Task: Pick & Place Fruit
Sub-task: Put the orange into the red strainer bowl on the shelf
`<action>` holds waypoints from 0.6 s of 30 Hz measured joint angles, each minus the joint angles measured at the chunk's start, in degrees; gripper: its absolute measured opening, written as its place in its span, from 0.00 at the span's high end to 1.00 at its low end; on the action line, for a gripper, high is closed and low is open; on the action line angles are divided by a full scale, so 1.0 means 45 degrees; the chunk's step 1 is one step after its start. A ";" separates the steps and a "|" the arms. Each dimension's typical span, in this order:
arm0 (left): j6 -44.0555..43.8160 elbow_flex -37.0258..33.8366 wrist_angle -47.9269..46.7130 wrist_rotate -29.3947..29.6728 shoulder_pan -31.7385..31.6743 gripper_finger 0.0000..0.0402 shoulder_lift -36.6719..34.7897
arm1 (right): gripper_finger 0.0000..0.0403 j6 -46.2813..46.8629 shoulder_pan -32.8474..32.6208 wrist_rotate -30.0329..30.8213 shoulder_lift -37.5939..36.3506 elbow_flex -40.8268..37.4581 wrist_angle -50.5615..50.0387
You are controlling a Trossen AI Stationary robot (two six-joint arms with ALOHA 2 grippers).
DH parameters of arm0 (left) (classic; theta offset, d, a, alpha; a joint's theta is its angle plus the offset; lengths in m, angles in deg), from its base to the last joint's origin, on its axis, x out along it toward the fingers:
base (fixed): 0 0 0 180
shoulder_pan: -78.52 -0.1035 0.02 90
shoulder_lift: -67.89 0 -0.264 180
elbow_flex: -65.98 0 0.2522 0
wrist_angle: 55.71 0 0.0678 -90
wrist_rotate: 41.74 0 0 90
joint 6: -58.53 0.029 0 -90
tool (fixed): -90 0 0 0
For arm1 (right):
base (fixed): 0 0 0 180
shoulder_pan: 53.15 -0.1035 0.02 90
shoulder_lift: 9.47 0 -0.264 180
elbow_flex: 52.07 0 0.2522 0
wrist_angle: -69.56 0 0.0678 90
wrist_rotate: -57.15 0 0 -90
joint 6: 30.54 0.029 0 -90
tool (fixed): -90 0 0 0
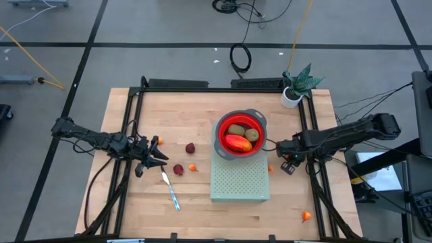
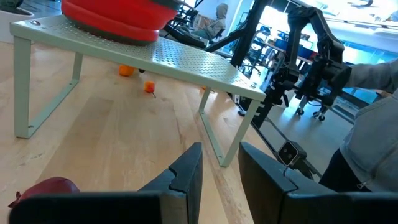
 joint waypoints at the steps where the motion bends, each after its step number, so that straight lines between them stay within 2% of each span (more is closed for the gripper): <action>1: -0.0004 0.0000 0.0000 0.0000 0.0000 0.75 0.0004 | 0.99 0.0008 0.0000 -0.0063 -0.0043 0.0000 0.0018; 10: -0.0005 0.0000 -0.0005 0.0000 0.0000 0.75 0.0004 | 0.89 0.0291 0.0000 -0.0085 -0.0385 0.0000 0.0014; 18: -0.0039 0.0000 -0.0003 0.0000 0.0005 0.75 0.0001 | 0.62 0.0732 0.0000 -0.0095 -0.0503 0.0000 -0.0035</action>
